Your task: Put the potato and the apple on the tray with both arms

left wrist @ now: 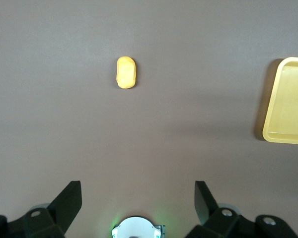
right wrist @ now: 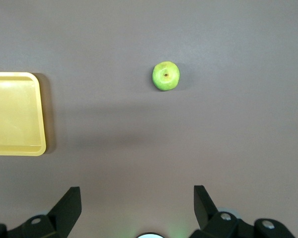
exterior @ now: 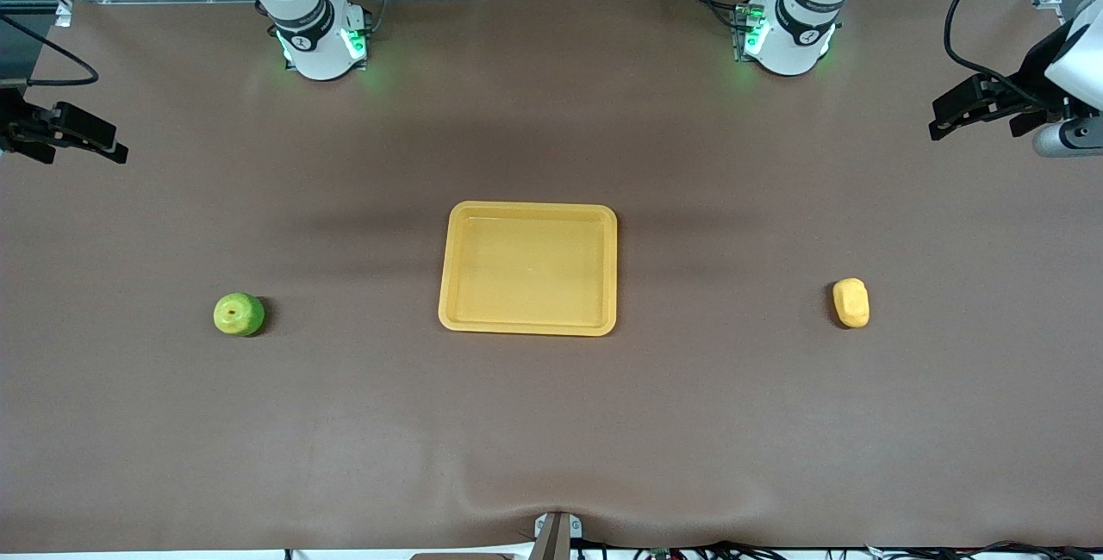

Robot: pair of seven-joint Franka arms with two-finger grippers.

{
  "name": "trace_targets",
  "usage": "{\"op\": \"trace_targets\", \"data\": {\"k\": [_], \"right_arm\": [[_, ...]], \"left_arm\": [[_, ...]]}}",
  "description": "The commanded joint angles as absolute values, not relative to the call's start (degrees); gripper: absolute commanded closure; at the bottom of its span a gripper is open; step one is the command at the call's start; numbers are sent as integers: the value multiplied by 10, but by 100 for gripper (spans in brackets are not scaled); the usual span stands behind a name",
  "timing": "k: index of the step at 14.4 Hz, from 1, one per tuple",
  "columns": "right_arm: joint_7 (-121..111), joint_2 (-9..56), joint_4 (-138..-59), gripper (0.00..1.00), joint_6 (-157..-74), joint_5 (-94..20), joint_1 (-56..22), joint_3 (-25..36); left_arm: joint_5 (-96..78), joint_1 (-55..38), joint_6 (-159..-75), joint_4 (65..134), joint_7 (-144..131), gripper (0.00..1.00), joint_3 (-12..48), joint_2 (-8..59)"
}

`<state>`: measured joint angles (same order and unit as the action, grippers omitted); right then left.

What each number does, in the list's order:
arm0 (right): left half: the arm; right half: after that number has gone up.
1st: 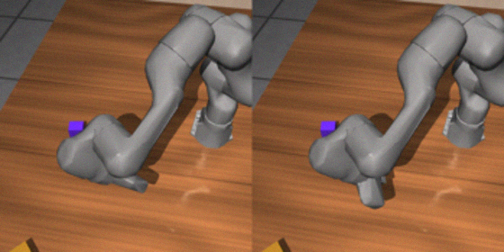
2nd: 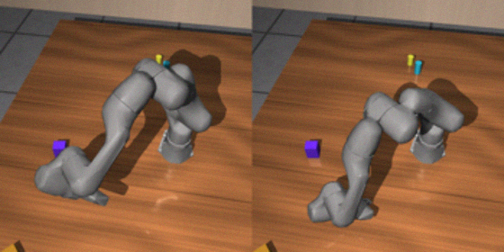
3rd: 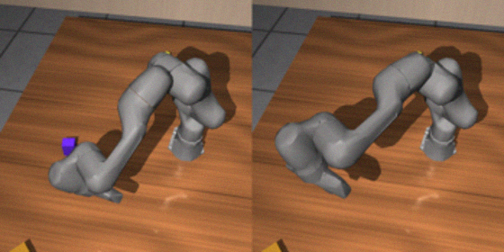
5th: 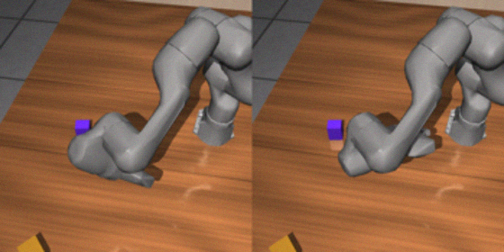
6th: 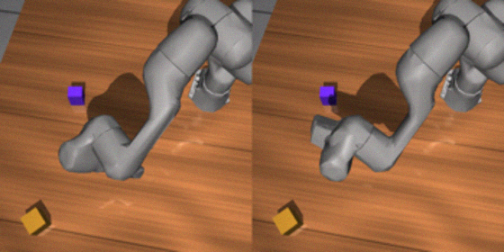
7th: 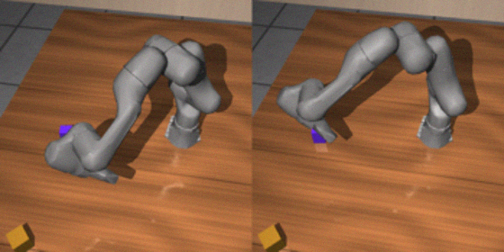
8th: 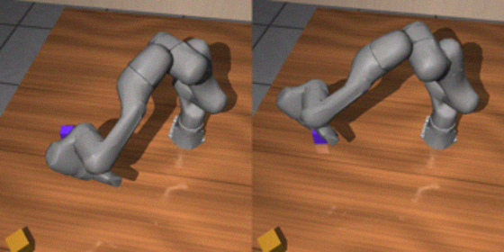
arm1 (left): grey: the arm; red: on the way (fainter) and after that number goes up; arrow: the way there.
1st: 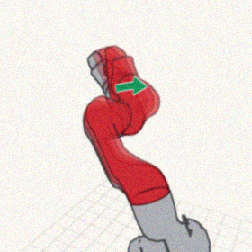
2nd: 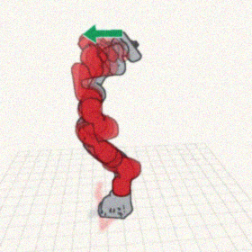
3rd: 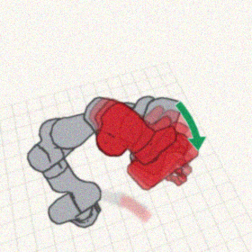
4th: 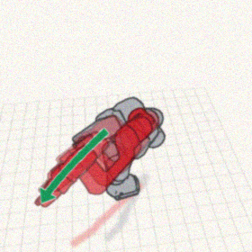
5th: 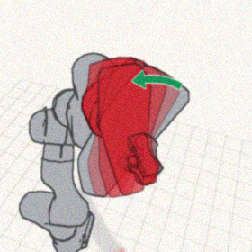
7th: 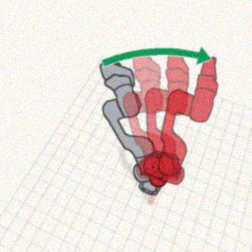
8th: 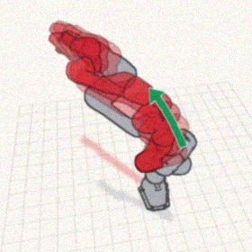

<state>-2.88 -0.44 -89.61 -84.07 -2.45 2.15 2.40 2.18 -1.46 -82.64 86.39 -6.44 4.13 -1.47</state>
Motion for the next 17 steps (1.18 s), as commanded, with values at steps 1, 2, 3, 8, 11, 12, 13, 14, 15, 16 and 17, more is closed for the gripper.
{"op": "trace_targets", "data": {"k": [1, 2, 3, 8, 11, 12, 13, 14, 15, 16, 17], "right_arm": [[-26, 10, -885, 0, -849, -34, 5, 23], [-25, 11, -885, 0, -848, -33, 0, 23], [-24, 11, -884, 0, -851, -26, -5, 24], [-23, 12, -882, 0, -866, -26, -5, 23], [-23, 12, -880, 0, -866, -26, -6, 24], [-23, 12, -880, 0, -865, -26, -5, 23], [-23, 12, -880, 0, -865, -27, -5, 24], [-23, 12, -880, 0, -866, -26, -5, 23], [-23, 12, -880, 0, -866, -26, -5, 24], [-23, 12, -880, 0, -866, -26, -5, 24], [-23, 12, -880, 0, -866, -26, -5, 24]], "left_arm": [[11, -11, -821, 863, -57, 0, 40, -21], [11, -11, -821, 863, -57, 0, 40, -21], [11, -11, -822, 862, -57, 0, 40, -21], [11, -11, -822, 862, -58, 0, 40, -20], [11, -11, -821, 866, -57, 0, 40, -20], [11, -11, -821, 867, -56, 0, 40, -20], [11, -11, -820, 870, -55, 0, 40, -20], [11, -10, -813, 870, -56, 0, 40, -20], [11, -10, -812, 871, -55, 0, 40, -20], [11, -10, -812, 872, -56, 0, 40, -20], [11, -11, -812, 874, -56, 0, 40, -20]]}}
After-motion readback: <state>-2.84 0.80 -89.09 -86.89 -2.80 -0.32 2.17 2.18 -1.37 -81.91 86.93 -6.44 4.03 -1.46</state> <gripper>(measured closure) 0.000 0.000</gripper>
